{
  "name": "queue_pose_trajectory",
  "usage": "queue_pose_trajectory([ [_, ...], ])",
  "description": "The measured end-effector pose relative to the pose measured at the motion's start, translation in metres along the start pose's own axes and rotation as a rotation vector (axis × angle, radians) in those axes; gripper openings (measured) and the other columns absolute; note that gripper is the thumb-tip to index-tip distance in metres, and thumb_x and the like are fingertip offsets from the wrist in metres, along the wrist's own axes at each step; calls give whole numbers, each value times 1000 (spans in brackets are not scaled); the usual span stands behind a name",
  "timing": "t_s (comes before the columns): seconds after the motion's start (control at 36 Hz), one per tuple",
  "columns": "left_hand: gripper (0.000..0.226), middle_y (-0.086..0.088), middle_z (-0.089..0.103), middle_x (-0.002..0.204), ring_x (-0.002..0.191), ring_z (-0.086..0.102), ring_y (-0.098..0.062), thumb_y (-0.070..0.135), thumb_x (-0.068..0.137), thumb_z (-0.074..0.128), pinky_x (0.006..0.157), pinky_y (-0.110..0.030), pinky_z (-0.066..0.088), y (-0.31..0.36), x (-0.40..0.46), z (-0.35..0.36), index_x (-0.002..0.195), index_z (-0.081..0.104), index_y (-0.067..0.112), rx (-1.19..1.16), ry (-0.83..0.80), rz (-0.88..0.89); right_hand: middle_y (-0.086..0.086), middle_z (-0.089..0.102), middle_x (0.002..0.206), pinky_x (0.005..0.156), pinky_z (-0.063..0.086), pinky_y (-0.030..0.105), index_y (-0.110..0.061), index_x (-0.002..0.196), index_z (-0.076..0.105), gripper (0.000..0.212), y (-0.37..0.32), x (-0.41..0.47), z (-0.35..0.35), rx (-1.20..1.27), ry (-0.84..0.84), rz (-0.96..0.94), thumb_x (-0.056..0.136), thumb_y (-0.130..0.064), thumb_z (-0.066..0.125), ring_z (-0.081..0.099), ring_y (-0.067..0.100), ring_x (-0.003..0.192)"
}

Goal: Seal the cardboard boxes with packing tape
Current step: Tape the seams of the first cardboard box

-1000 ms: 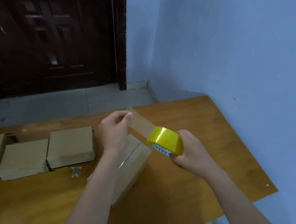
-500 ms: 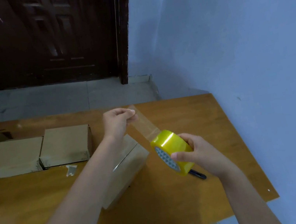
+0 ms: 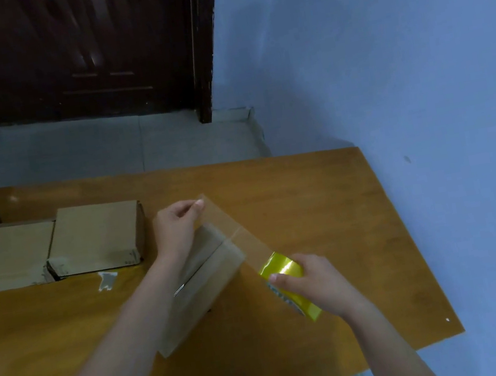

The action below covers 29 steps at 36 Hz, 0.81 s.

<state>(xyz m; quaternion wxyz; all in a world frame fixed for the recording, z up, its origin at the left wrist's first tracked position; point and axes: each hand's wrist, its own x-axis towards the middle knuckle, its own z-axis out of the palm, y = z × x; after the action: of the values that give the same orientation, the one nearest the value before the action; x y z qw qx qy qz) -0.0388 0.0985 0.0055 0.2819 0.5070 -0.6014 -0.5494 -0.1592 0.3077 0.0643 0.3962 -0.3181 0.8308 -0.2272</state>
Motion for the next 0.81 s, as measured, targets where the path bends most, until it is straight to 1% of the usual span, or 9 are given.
queue_pose_trajectory([
  [0.08,20,6,69,88,85,61,-7,30,89,66,71,-16,42,-9,-1,2,98,74,15,75,45,20,12,64,75,59,49,37,-6,84,62,64,3,6,7,4,28,16,64,-67,63,59,22,65],
  [0.17,19,13,66,82,82,60,-6,31,89,65,68,-15,43,-13,0,5,98,74,18,88,78,38,7,60,74,58,41,31,-7,85,62,75,5,12,12,-21,38,16,56,-76,53,50,13,63],
  [0.28,21,19,62,79,77,56,3,33,90,64,64,-12,40,-14,1,8,100,74,18,124,104,55,3,63,81,60,41,28,-9,93,66,64,6,16,13,-14,30,32,67,-68,61,55,13,71],
  [0.36,24,14,64,84,78,57,-3,34,90,64,63,-13,39,-16,3,9,103,74,17,165,120,67,5,64,78,61,41,29,-11,90,66,45,7,18,15,-47,27,38,79,-54,67,58,16,71],
  [0.44,24,11,65,86,81,59,-7,34,90,63,65,-18,42,-19,3,10,103,74,16,183,123,78,3,63,74,57,40,28,-10,86,66,40,5,19,17,-26,9,59,81,-50,67,57,14,66],
  [0.61,21,9,66,78,70,57,-3,32,91,63,60,-19,42,-20,5,10,98,75,16,204,127,75,7,64,74,53,40,28,-14,75,62,36,2,20,22,-22,2,80,82,-48,67,56,14,63],
  [0.69,23,5,69,82,75,61,-10,34,90,63,63,-24,46,-21,6,10,99,75,16,221,136,62,8,64,76,54,39,28,-12,77,62,38,2,20,24,-14,-10,102,82,-49,67,59,18,63],
  [0.75,23,5,69,82,75,61,-12,34,90,63,64,-26,47,-20,6,10,99,75,16,235,134,62,14,68,83,57,44,31,-7,84,63,42,0,19,25,2,-22,99,83,-49,66,65,26,72],
  [0.81,24,5,69,83,75,61,-13,35,91,63,65,-28,48,-20,6,10,99,75,16,268,127,64,21,67,99,70,51,41,-2,98,65,48,-2,18,26,24,-32,97,85,-48,65,65,33,89],
])
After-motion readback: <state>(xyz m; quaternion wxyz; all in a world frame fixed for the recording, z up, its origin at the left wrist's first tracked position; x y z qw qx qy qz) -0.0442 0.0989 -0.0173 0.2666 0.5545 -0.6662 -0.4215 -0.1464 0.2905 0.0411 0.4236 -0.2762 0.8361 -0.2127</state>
